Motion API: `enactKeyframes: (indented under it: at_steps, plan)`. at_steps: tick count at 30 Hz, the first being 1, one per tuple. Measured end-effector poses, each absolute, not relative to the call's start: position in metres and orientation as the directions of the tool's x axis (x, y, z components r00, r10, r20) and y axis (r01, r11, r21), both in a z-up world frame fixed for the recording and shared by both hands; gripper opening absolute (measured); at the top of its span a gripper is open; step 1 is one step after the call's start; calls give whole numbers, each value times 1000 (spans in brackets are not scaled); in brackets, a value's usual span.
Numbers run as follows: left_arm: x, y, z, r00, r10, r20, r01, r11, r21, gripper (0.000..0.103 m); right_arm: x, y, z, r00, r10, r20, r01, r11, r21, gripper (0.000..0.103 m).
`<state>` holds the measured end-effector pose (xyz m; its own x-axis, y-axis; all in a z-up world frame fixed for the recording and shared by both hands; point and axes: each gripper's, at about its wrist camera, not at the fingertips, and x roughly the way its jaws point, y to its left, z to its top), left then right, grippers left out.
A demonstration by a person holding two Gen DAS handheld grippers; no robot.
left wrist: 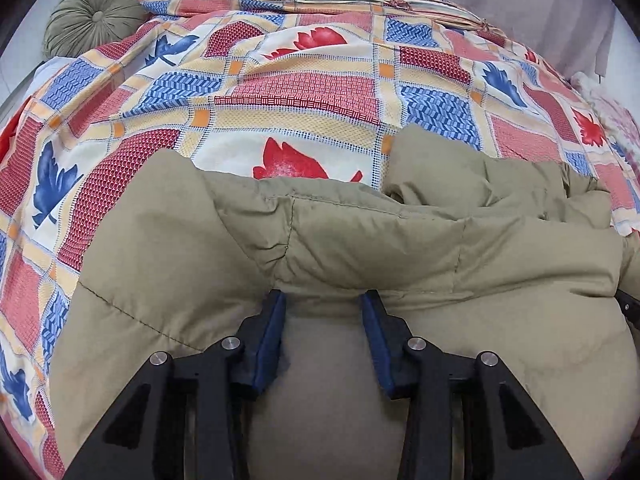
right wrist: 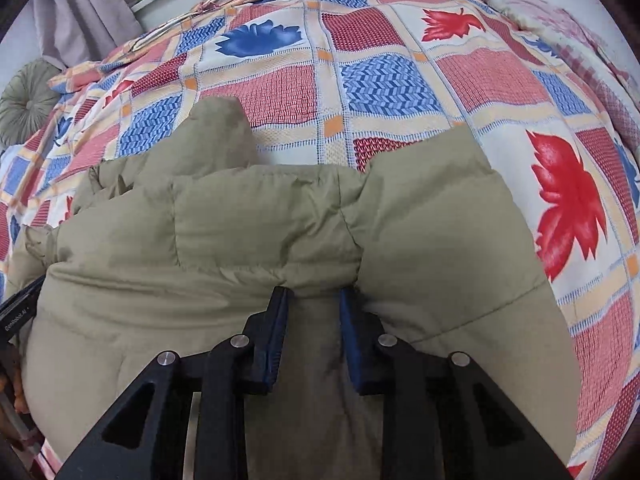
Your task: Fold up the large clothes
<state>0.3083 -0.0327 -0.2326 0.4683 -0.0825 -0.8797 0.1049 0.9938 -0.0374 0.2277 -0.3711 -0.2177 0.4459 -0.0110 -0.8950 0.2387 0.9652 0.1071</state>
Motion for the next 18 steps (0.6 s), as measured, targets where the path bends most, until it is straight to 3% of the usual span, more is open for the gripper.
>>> enactKeyframes:
  at_steps: [5,10,14,18]
  plan:
    - [320,-6,-212,523,-1,-852,53,998,31,44,236,-381,-211,446,-22,-895,269,957,111,28]
    - [333,30,-229,492,57,-869,-15,998,57,44,219,-423,-195,461,-172,-870,393,919,27,28]
    - [339,18,-248,488,92,-868,6,994,109,45,225,-451,-231,395,-92,-914,448,888,104,28]
    - [344,9,-255,481,131,-867,-2,989,148,45,234,-439,-243,411,-151,-899,441,896,51,30]
